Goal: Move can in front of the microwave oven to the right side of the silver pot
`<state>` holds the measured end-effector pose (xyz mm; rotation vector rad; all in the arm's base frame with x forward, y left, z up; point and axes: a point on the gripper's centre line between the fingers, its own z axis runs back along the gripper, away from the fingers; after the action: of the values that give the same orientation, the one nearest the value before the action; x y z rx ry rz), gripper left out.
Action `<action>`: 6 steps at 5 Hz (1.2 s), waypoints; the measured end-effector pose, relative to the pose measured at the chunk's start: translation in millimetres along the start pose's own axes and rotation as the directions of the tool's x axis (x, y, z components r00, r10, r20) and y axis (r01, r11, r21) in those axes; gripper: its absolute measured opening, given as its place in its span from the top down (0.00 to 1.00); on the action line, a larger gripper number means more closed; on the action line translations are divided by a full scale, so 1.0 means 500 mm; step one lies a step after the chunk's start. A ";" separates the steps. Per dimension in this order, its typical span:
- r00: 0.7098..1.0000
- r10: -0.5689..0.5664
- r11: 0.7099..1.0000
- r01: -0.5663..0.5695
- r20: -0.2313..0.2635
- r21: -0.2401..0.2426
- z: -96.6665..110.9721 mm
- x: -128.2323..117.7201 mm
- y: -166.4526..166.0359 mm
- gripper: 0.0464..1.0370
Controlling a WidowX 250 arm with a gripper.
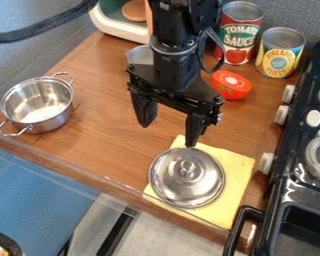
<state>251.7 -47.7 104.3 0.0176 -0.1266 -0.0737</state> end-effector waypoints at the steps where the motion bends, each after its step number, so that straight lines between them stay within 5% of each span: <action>1: 1.000 0.001 1.000 -0.001 -0.027 -0.002 -0.013 -0.005 -0.002 0.04; 3: 0.999 0.043 0.999 -0.043 -0.007 -0.020 -0.057 0.102 0.036 0.04; 6: 0.977 0.090 0.990 -0.110 0.193 0.093 -0.078 0.312 0.178 0.04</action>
<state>417.2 30.0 87.1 0.1079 -0.3203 0.0326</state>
